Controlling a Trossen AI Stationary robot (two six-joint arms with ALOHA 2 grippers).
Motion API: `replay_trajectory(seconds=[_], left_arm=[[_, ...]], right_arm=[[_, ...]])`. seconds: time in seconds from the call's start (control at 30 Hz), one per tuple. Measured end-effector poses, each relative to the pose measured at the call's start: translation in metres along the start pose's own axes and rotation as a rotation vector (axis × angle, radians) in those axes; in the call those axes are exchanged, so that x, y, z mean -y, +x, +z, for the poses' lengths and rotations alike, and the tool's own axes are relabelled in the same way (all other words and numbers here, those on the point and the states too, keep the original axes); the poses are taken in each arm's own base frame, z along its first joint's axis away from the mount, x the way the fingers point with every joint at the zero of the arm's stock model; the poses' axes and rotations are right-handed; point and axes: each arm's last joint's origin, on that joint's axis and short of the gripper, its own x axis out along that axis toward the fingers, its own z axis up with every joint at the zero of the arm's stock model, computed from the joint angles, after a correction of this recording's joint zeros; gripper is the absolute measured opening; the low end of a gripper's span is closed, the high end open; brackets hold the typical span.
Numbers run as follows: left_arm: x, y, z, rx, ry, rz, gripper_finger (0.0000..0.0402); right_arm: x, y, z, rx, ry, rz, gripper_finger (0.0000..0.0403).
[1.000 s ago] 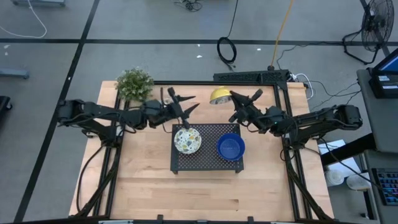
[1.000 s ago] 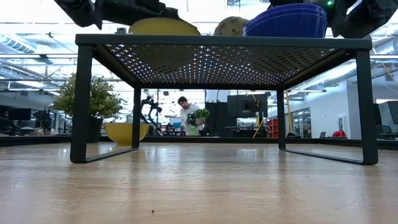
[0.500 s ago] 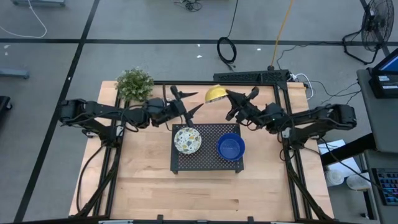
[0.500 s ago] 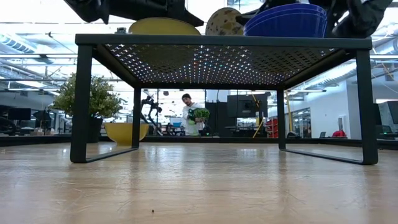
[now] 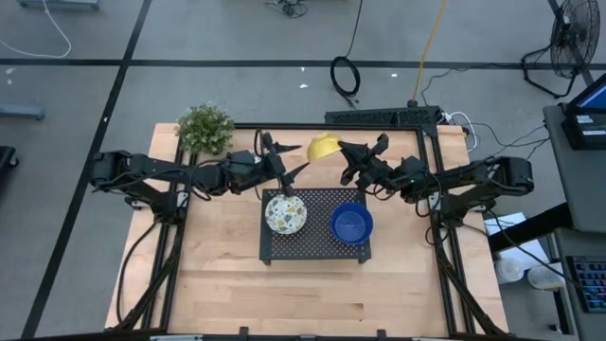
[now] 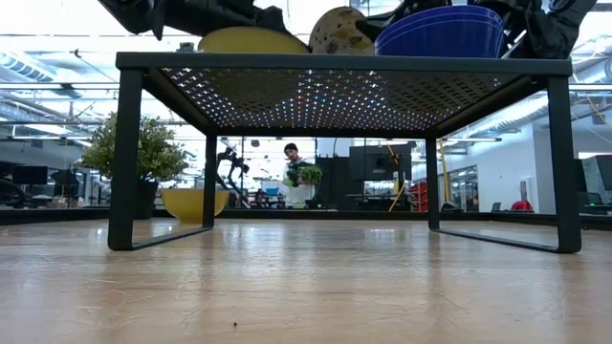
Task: Pick & Place Mini bowls
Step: Stack the right white bowl on the white bowl on the shelf
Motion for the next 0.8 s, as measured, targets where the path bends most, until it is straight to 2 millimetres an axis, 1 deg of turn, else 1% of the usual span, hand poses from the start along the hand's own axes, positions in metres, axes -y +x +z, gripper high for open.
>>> replay_trajectory(seconds=[0.13, 0.4, 0.6, 0.8], left_arm=[[0.0018, 0.0001, -0.0047, -0.042, 0.008, -0.016, 0.0242], [0.0011, 0.0000, -0.0013, -0.007, -0.065, -0.015, 0.0241], [0.0002, -0.0001, 0.0037, 0.056, -0.084, -0.041, 0.0241], [-0.0043, 0.0011, 0.0043, 0.073, -0.100, -0.018, 0.0241]], right_arm=[[0.0004, 0.0001, 0.0012, 0.032, 0.023, 0.005, 0.0000], [0.0004, -0.0001, 0.0039, 0.073, 0.093, 0.015, 0.0000], [0.0012, 0.0008, 0.0054, 0.084, 0.159, 0.016, 0.0000], [0.0004, 0.0008, 0.0061, 0.098, 0.209, 0.032, 0.0000]])
